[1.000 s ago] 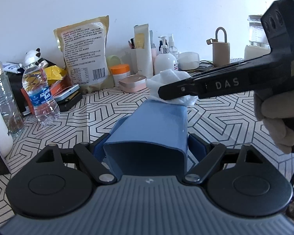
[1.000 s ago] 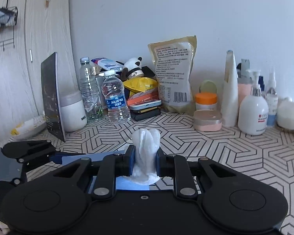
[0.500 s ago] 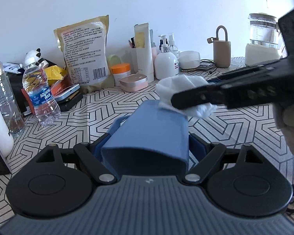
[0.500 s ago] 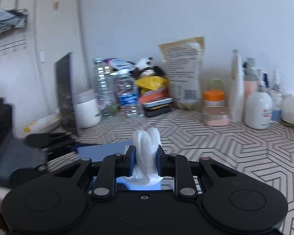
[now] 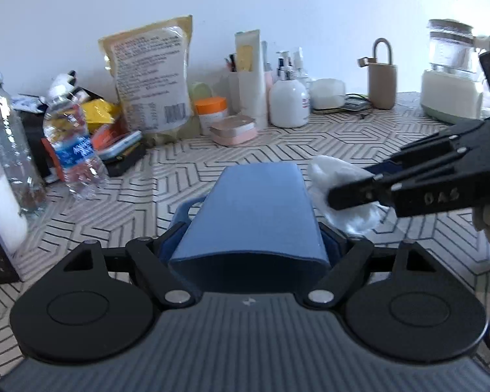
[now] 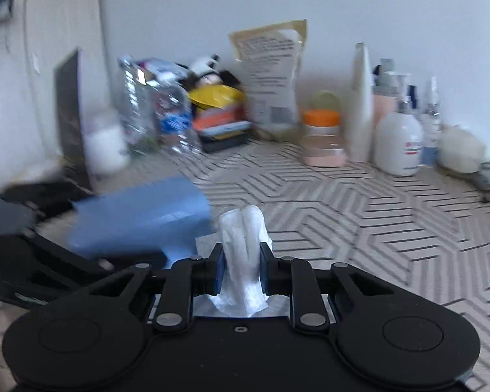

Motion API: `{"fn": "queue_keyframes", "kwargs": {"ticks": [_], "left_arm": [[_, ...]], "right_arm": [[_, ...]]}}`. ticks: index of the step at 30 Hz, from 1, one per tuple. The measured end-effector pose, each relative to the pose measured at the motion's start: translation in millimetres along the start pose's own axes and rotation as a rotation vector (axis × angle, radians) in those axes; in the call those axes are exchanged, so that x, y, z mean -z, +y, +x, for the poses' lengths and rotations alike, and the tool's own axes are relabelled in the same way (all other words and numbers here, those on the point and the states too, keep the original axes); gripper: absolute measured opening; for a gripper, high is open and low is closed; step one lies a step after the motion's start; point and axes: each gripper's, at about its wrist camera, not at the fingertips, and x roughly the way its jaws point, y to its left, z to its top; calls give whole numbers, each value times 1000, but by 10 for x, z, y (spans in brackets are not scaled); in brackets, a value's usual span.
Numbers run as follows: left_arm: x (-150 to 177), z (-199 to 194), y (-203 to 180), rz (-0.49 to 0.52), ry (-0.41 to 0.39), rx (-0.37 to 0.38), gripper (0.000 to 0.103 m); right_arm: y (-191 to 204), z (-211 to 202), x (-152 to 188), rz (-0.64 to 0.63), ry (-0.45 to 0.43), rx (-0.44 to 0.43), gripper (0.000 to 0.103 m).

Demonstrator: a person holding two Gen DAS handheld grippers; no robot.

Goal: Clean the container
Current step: 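Open the right tool to drop the wipe while the left tool releases the container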

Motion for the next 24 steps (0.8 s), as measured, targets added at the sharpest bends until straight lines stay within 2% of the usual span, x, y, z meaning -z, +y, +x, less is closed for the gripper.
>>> {"fn": "queue_keyframes", "kwargs": {"ticks": [3, 4, 5, 7, 11, 13, 16, 17, 20, 24], "left_arm": [[-44, 71, -7, -18, -8, -41, 81], [-64, 103, -5, -23, -13, -46, 81], [-80, 127, -11, -22, -20, -57, 81], [-101, 143, -26, -11, -33, -84, 82], [-71, 38, 6, -21, -14, -90, 100], [-39, -45, 36, -35, 6, -80, 102], [8, -169, 81, -55, 36, -66, 103], [24, -210, 96, -61, 46, -62, 103], [71, -335, 142, -82, 76, -47, 103], [134, -501, 202, -108, 116, -29, 103]], "right_arm": [[22, 71, 11, -57, 42, 120, 25], [9, 89, 19, -59, 55, 134, 27], [-15, 80, 24, -46, 53, 122, 32], [-69, 14, 18, -3, 23, 70, 56], [-132, -170, 3, 31, -66, 56, 68], [-167, -258, -22, 51, -120, 71, 77], [-226, -400, -12, 98, -155, 64, 78], [-224, -450, 1, 112, -142, 65, 79], [-118, -624, 71, 99, -78, 63, 89], [64, -688, 190, 54, 12, 80, 90]]}}
